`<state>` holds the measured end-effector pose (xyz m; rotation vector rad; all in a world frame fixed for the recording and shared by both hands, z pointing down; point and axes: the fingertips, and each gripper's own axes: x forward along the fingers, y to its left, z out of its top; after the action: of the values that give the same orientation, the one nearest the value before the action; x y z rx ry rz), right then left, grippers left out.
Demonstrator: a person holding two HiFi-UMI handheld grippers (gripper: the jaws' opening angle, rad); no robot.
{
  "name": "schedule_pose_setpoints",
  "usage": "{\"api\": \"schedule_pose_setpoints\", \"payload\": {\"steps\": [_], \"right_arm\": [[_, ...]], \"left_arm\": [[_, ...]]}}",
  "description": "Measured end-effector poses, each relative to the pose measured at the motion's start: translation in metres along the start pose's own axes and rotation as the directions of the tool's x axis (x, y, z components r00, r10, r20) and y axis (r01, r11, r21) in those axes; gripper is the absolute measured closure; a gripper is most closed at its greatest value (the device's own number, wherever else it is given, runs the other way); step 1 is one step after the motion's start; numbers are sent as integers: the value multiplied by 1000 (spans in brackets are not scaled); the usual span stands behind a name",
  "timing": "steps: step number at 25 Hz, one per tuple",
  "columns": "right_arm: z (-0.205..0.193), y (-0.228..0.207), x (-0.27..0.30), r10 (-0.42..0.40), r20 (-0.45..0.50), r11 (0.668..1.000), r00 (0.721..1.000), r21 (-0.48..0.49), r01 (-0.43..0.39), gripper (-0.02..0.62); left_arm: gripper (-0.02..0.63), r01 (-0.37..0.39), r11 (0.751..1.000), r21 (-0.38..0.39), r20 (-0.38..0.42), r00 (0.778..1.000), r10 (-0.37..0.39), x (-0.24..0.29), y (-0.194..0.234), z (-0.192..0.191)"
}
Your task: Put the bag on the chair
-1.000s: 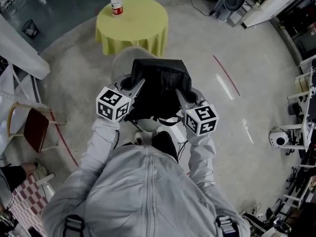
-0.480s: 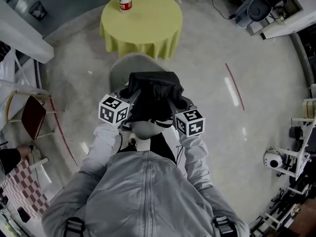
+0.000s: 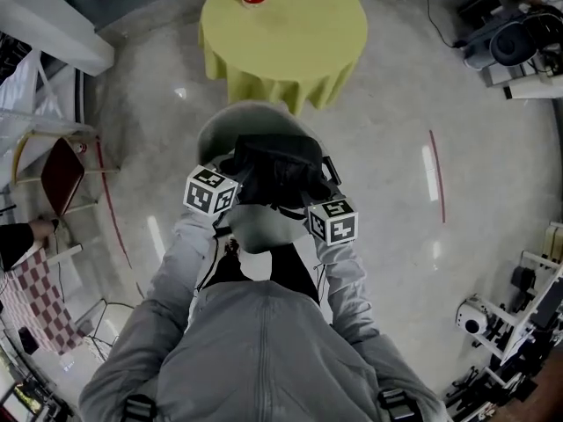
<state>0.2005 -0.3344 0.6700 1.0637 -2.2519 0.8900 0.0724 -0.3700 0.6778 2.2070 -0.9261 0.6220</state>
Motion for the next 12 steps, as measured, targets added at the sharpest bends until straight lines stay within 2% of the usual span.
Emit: {"api": "schedule_pose_setpoints", "payload": {"steps": [6,12], "right_arm": [[-14,-25,36,15,-60,999,998,51,-12,546],[-18,-48,60,14,-87,996,996,89,-6,545]], "left_arm": [[546,-29,999,-41,-64,998,26,36,27,-9],[541,-24,998,-62,-90,996,18,62,44,-14]]}}
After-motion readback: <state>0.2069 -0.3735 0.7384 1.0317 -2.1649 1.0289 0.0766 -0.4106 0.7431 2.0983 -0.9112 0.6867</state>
